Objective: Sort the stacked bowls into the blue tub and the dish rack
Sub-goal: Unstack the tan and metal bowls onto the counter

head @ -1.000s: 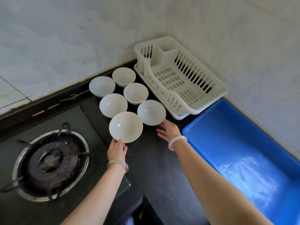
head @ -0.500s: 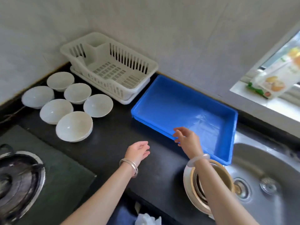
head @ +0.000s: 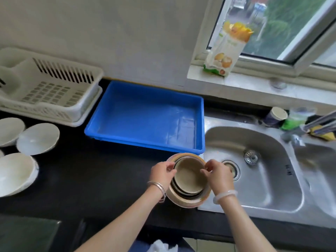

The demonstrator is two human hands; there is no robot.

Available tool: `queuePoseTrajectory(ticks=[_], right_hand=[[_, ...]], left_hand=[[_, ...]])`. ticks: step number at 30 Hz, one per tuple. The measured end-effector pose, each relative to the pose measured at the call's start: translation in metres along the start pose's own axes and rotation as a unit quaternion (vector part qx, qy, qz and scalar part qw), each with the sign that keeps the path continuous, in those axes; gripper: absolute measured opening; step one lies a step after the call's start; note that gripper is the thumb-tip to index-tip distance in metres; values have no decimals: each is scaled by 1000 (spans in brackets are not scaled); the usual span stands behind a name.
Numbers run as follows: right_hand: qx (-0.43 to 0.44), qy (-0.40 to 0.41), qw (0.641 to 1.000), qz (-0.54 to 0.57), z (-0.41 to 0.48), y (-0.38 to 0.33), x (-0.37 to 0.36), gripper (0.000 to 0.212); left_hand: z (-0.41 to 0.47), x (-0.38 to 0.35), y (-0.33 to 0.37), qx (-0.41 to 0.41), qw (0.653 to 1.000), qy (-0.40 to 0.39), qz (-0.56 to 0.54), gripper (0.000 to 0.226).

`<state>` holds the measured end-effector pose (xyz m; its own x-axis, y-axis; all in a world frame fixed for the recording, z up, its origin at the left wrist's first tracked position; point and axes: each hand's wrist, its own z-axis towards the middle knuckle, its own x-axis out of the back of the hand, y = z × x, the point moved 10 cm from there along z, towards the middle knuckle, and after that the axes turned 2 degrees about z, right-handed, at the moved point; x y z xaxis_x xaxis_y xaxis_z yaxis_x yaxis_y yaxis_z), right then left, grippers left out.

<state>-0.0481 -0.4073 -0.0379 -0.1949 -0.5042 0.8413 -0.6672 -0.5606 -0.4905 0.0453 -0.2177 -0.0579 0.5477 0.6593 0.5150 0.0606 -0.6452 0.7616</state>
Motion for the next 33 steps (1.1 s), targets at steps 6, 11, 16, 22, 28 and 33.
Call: queuePoseTrajectory(ticks=[6,11,16,22,28,33], right_hand=[[25,9,998,-50,4,-6,0,9],[41,14,995,-87,2,-9,4,11],[41,-4,997,-61,2,-7,11,8],[3,-25,996,83,0,10,22,13],[2,1,991,130,-1,17,36,6],[-2,7,987,158,-1,19,46,5]], left_hand=[[1,-4,3,-18,999,4,44,32],[1,-5,1,-18,999,0,36,31],[1,-3,2,-18,1000,0,1,24],[4,-6,7,-19,999,-2,36,14],[5,-7,18,-11,998,26,61,2],[3,-4,20,-6,999,39,30,5]])
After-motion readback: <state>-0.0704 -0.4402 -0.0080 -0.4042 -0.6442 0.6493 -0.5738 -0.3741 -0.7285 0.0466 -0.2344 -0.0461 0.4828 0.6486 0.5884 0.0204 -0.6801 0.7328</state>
